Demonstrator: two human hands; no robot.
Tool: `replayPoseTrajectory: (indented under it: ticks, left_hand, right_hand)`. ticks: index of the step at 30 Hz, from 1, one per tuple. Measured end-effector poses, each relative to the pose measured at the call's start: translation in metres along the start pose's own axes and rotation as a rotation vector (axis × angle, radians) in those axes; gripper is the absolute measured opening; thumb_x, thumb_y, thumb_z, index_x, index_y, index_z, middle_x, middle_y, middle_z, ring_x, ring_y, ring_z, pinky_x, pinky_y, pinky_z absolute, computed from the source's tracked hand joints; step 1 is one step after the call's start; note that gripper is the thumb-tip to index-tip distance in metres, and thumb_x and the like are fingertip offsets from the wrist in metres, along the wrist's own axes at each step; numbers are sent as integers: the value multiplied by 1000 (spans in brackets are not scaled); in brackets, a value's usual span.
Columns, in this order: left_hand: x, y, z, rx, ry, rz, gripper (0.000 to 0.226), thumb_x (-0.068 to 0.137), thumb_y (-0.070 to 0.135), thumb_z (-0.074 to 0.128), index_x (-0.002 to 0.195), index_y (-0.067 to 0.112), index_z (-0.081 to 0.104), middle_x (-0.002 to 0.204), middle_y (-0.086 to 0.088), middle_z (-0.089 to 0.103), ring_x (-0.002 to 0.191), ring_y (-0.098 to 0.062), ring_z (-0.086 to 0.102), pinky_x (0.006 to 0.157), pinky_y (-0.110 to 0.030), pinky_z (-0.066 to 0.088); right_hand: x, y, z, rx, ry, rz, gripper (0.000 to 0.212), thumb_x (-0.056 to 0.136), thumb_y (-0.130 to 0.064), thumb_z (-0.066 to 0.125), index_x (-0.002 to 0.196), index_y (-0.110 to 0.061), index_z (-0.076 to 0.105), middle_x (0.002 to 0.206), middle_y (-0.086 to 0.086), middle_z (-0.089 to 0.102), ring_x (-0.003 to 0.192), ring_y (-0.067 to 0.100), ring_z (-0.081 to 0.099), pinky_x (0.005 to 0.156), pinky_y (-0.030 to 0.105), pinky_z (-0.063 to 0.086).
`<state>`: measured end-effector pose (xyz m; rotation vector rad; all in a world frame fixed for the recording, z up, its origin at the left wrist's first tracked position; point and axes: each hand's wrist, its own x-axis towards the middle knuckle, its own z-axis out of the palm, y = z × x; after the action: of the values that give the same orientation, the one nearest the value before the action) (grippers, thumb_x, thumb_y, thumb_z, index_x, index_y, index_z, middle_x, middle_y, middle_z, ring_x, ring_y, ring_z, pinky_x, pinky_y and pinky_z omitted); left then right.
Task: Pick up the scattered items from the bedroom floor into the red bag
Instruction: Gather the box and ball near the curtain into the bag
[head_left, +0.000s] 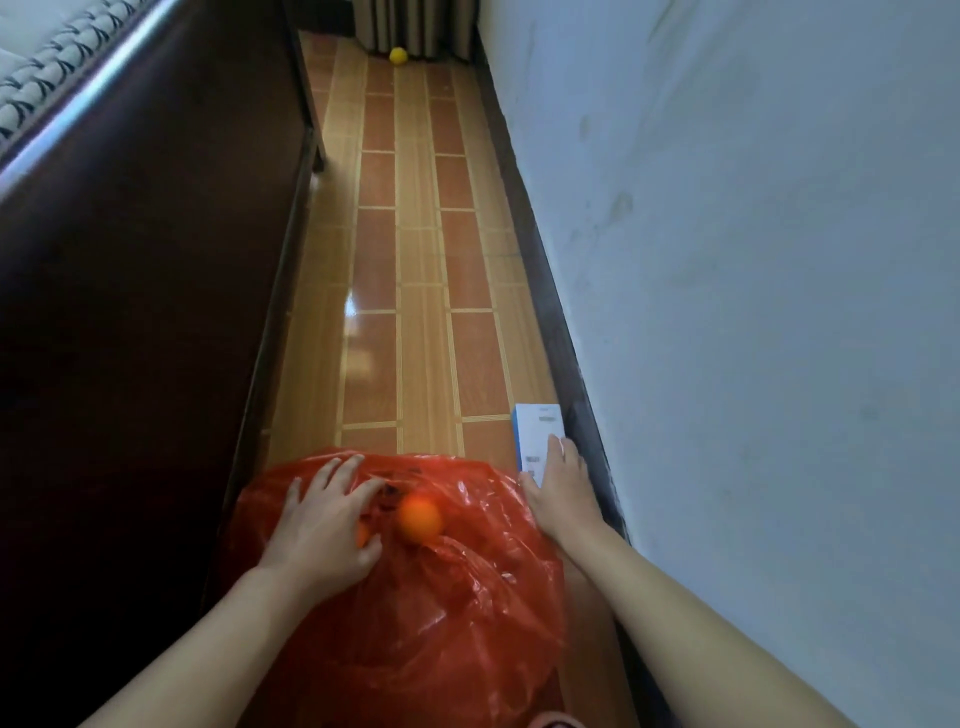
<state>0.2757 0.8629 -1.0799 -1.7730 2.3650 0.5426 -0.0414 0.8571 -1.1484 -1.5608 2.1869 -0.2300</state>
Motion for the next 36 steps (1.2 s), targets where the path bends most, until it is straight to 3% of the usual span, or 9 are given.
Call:
replayPoseTrajectory:
  ticks: [7, 11, 16, 19, 24, 29, 36]
  left_hand:
    - [4, 2, 5, -30, 23, 44, 73, 82, 57, 56, 151, 38, 43, 167, 2, 23, 155, -23, 17, 123, -58, 20]
    - [5, 1, 5, -51, 34, 52, 70, 83, 56, 58, 149, 38, 45, 166, 2, 27, 155, -23, 19, 122, -59, 22]
    - [5, -5, 0, -31, 44, 52, 68, 82, 58, 53, 147, 39, 46, 165, 2, 28, 154, -23, 22, 122, -57, 26]
    - [3, -7, -1, -51, 36, 39, 68, 81, 58, 55, 146, 40, 47, 165, 2, 30, 153, -23, 24, 120, -58, 28]
    - [0, -11, -9, -46, 48, 19, 67, 78, 60, 49, 141, 39, 51, 161, 4, 34, 149, -22, 31, 117, -55, 34]
    - [-6, -19, -18, -112, 86, -27, 62, 76, 61, 50, 133, 37, 59, 152, 7, 45, 142, -20, 39, 114, -48, 40]
    - [-16, -29, -23, -132, 82, -132, 67, 68, 61, 57, 127, 31, 66, 142, 4, 54, 129, -24, 51, 105, -43, 45]
  right_hand:
    - [14, 10, 12, -41, -66, 61, 74, 100, -49, 53, 155, -10, 22, 150, 14, 31, 131, 37, 42, 102, 53, 48]
    - [29, 10, 15, -70, -102, 115, 79, 96, -48, 61, 152, -8, 22, 140, 17, 37, 121, 40, 52, 95, 51, 51]
    - [48, 1, 16, -85, -160, 181, 98, 87, -49, 74, 154, -9, 16, 139, 19, 38, 121, 40, 54, 94, 50, 54]
    - [53, -3, 16, -84, -156, 172, 95, 82, -40, 78, 151, -10, 20, 140, 19, 38, 123, 40, 50, 96, 49, 53]
    - [55, -24, -5, -3, -35, 54, 91, 80, -34, 74, 153, -20, 22, 147, 11, 35, 125, 36, 44, 95, 53, 51]
    - [28, -59, -40, -8, 109, -157, 91, 72, -45, 71, 152, -28, 30, 146, -4, 40, 119, 26, 47, 95, 48, 50]
    - [-56, -115, -66, -248, -63, -441, 79, 66, -52, 63, 141, -32, 46, 138, -7, 50, 114, 26, 52, 88, 42, 46]
